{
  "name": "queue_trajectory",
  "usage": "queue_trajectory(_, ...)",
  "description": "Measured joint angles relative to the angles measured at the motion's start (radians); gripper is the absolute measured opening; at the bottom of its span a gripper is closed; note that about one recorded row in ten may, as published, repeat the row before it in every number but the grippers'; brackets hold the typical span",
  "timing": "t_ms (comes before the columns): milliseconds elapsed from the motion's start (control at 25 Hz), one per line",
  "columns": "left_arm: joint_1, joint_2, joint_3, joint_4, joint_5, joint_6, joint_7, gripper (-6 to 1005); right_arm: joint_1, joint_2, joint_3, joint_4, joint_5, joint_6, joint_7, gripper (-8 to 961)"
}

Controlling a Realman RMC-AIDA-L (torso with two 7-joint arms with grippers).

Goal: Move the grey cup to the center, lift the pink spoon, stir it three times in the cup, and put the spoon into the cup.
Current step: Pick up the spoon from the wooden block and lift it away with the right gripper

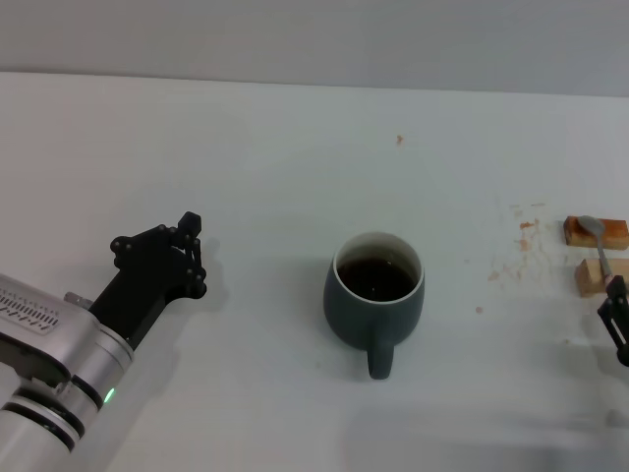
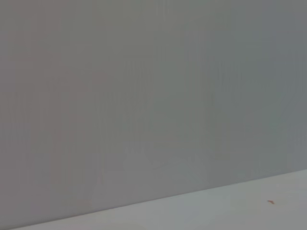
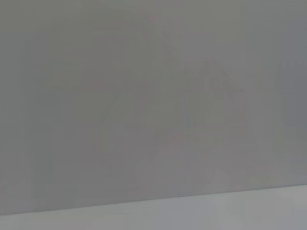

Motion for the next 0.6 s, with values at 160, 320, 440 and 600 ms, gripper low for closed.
queue_trajectory(160,0.0,0.0,0.0,0.0,-0.001,-0.001,0.0,-2,0.008,0.0,-0.005,0.004,0.0,0.015,0.0,828)
queue_trajectory(320,0.0,0.0,0.0,0.0,-0.001,-0.001,0.0,-2,0.006,0.0,-0.005,0.01,0.0,0.025,0.0,828)
queue_trajectory(440,0.0,0.0,0.0,0.0,-0.001,-0.003,0.0,-2,0.003,0.0,-0.013,0.014,0.002,0.027,0.0,828)
queue_trajectory(600,-0.001,0.0,-0.001,0.001,0.0,-0.008,0.0,-2,0.0,0.0,-0.014,0.02,0.005,0.041,0.0,827)
